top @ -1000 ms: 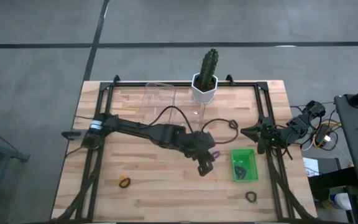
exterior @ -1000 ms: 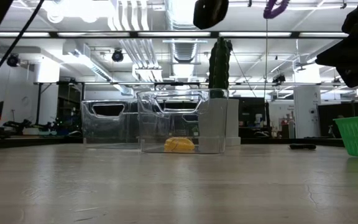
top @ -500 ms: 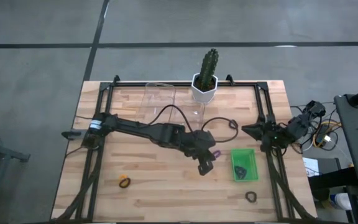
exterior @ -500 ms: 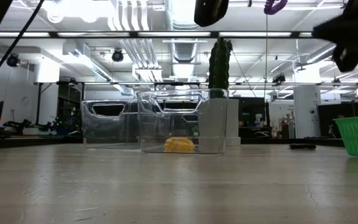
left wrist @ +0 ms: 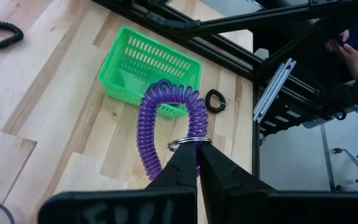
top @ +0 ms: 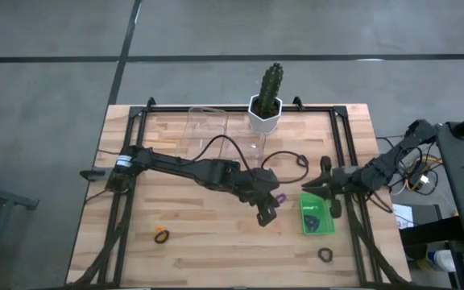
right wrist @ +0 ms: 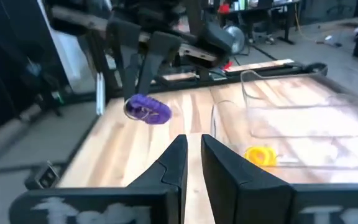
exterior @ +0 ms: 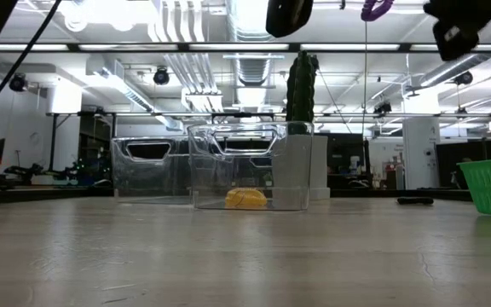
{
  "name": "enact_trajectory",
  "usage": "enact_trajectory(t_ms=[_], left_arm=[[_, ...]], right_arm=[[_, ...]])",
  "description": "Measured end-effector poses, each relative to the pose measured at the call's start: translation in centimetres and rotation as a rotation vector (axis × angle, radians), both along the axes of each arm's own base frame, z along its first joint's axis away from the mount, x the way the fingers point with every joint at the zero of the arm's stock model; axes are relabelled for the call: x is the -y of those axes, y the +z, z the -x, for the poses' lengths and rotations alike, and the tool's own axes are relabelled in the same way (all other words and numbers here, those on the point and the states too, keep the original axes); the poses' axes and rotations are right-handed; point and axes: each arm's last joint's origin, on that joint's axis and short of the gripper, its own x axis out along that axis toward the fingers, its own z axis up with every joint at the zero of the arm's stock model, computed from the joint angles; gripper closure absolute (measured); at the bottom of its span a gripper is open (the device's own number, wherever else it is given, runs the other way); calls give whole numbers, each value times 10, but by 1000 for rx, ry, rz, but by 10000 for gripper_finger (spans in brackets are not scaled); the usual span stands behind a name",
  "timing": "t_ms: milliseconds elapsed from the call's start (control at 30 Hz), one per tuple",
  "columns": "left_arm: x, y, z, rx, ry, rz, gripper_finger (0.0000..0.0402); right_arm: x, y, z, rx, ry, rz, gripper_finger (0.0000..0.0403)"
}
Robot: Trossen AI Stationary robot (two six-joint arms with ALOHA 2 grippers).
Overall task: Sort spring keychains
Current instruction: Put the violet spring keychain into the green bin
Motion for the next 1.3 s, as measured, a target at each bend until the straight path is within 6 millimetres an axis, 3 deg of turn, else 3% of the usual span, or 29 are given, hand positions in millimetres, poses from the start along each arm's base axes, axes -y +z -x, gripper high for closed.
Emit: enact_trajectory(t_ms=[267, 467, 667, 933, 1300], left_arm=[[0, 2, 2, -3, -5, 4, 401], [-2, 13, 8, 22, -5, 12, 401], [-2, 15, 9, 24, -4, 15, 401], [-2, 15, 9, 24, -4, 18, 401], [-1, 15, 9, 25, -7, 20, 401]], right_arm=[[-20, 41, -26, -176, 15, 213, 347], [-32, 65, -41, -342, 24, 345, 302], [-45, 80, -61, -380, -8, 505, 257], [-49, 80, -84, -529, -52, 632, 225], [-56, 77, -111, -598, -54, 718, 228]])
